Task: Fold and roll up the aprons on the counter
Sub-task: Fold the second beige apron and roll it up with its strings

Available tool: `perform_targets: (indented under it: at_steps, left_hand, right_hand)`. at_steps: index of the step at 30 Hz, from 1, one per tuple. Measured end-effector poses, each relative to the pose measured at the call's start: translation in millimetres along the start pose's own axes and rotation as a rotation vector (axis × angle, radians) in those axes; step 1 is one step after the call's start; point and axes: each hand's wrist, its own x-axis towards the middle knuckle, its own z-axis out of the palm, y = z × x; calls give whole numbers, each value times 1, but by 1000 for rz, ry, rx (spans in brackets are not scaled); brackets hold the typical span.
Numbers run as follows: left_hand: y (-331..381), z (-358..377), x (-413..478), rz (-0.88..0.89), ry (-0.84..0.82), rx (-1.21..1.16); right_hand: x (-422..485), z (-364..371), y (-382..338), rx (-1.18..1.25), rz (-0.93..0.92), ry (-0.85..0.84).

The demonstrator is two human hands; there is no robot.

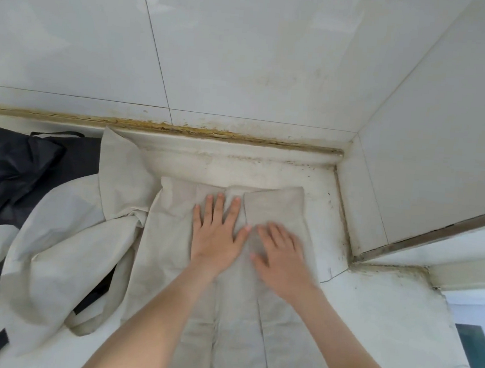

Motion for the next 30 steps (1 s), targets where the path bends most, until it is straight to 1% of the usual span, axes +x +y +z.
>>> perform_targets:
  at_steps: [2, 4, 5, 8, 10, 12, 13, 16, 17, 18, 20, 21, 23, 25, 28, 30]
  left_hand:
    - [-2, -2, -3, 56, 17, -91]
    - [-5, -6, -5, 116, 23, -213]
    - [-7, -8, -10, 151, 20, -225]
    - [-13, -12, -35, 249, -8, -164]
    - [-17, -14, -54, 269, -47, -127]
    - [-22, -13, -75, 276, -102, -58]
    - [-24, -12, -85, 284, -126, -29]
    - [-36, -8, -110, 338, -164, 24]
    - [-40, -8, -117, 364, -169, 29]
    - [-44, -7, -123, 391, -174, 32]
    - [-49, -7, -128, 436, -215, 60]
    - [-52, -6, -131, 452, -241, 88]
    - [-54, -4, -135, 442, -264, 128]
    - [-55, -1, -139, 407, -241, 141]
    - [-52, 3, -140, 370, -205, 112]
    - [-49, 5, -140, 363, -191, 107]
  right_hand:
    - [-17, 22, 8, -69, 39, -34]
    - [-18, 24, 15, -68, 70, 14]
    - [-17, 23, 16, -73, 89, 32]
    - [-11, 16, 20, -99, 128, 10]
    - [-8, 12, 22, -104, 179, -30]
    - [-10, 6, 19, -76, 223, -24]
    - [-15, 4, 16, -84, 227, 13]
    - [-38, -1, -4, -205, 166, 169]
    - [-48, -1, -12, -230, 168, 157]
    - [-57, 1, -18, -214, 187, 110]
    - [-67, 8, -22, -129, 294, -34]
    - [-73, 10, -25, -112, 336, -69]
    - [-82, 15, -30, -142, 376, -72]
    - [-90, 21, -32, -190, 403, -87]
    - [-96, 25, -33, -312, 368, -124]
    - [-97, 24, -31, -320, 348, -124]
